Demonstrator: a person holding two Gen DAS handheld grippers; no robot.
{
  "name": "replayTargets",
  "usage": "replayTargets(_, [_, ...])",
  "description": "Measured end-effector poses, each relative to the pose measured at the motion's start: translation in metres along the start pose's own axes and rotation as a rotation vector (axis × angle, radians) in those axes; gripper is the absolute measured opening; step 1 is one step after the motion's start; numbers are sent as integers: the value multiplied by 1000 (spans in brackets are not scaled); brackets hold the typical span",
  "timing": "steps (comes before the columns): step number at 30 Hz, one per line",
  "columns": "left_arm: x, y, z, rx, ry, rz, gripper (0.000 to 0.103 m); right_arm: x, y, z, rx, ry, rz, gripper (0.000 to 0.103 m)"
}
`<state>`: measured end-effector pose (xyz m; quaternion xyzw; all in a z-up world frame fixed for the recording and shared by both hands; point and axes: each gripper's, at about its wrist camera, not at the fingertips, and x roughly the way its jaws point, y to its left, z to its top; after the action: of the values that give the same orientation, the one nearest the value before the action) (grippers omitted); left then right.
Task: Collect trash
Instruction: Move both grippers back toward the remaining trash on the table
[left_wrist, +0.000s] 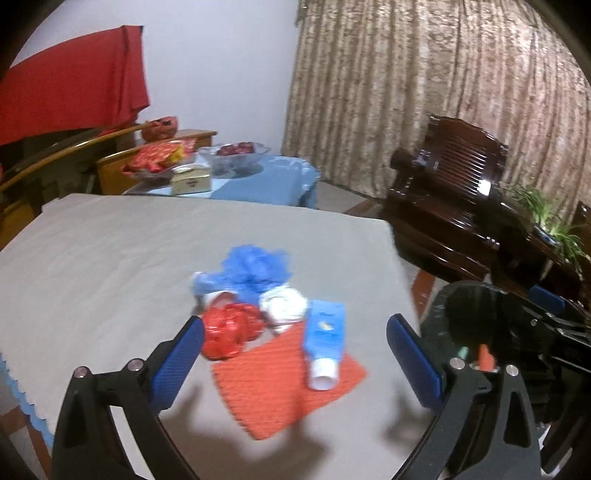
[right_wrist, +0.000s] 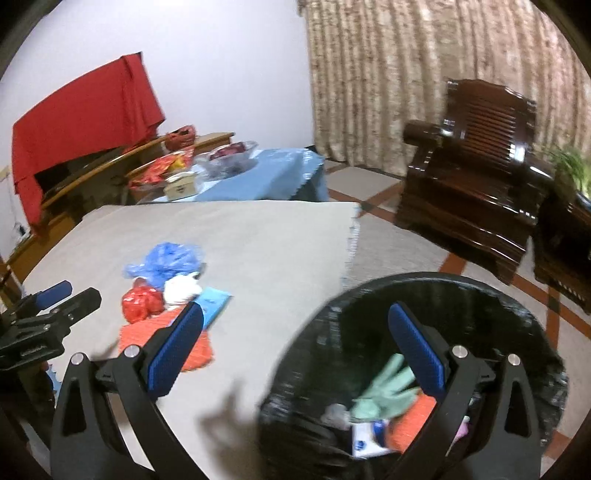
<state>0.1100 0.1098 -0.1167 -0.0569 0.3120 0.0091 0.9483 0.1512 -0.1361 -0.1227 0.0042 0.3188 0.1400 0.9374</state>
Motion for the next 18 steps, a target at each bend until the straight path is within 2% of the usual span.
replayTargets(9, [11,56,-12,-52,25,57,97,43,67,-5,-67,37,62,98])
replayTargets(18, [20,88,-19,-85,48,83,96,89,113,-25,-93,110,78,97])
